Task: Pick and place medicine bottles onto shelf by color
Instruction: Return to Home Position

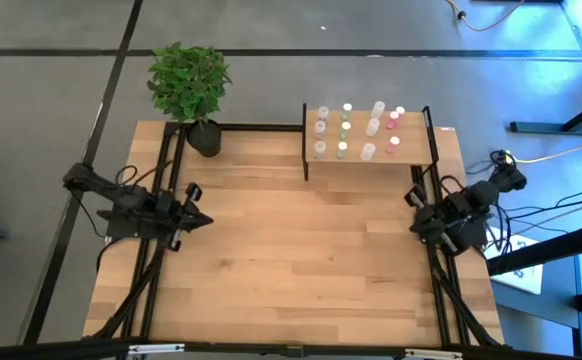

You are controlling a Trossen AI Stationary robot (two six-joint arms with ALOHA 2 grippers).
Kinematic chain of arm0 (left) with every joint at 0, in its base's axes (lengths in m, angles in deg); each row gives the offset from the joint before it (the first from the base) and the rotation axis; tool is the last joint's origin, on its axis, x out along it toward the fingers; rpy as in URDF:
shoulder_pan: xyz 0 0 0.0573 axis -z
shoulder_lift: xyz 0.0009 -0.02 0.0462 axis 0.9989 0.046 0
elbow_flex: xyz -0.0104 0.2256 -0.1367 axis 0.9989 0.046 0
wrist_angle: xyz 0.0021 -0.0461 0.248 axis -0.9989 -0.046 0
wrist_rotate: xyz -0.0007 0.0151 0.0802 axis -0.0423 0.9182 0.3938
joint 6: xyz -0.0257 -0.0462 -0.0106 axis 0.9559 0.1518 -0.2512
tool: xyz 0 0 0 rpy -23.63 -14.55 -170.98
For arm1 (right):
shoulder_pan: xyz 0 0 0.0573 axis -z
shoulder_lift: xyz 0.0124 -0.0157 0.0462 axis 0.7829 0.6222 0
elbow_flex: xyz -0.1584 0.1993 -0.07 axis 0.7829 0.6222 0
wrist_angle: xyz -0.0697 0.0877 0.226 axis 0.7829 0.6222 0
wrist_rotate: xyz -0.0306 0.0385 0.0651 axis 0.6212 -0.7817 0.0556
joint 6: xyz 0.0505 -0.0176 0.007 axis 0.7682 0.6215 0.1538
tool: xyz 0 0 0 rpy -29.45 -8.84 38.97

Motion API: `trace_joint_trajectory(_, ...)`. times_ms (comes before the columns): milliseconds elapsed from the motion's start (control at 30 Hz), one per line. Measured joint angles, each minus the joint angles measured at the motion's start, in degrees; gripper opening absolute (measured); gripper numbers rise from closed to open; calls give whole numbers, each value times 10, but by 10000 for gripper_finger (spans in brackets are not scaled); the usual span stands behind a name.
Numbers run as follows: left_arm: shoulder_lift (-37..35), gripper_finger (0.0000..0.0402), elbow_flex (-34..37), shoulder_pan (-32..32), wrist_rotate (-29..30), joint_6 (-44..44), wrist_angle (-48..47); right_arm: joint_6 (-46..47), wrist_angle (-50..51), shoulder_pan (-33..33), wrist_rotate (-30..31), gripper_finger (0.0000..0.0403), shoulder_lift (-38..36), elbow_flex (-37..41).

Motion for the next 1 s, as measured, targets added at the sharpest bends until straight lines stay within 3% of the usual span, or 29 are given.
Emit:
trace_joint_trajectory(233, 0, 0, 0, 0, 21, -12, -4, -5, -45, 0, 1, 2, 0, 75)
trace_joint_trajectory(567, 0, 0, 0, 0, 48, -3, -29, -78, -1, 1, 1, 5, 2, 74)
trace_joint_trajectory(1000, 0, 0, 0, 0, 48, 4, -35, -62, 24, 1, 0, 22, 2, 74)
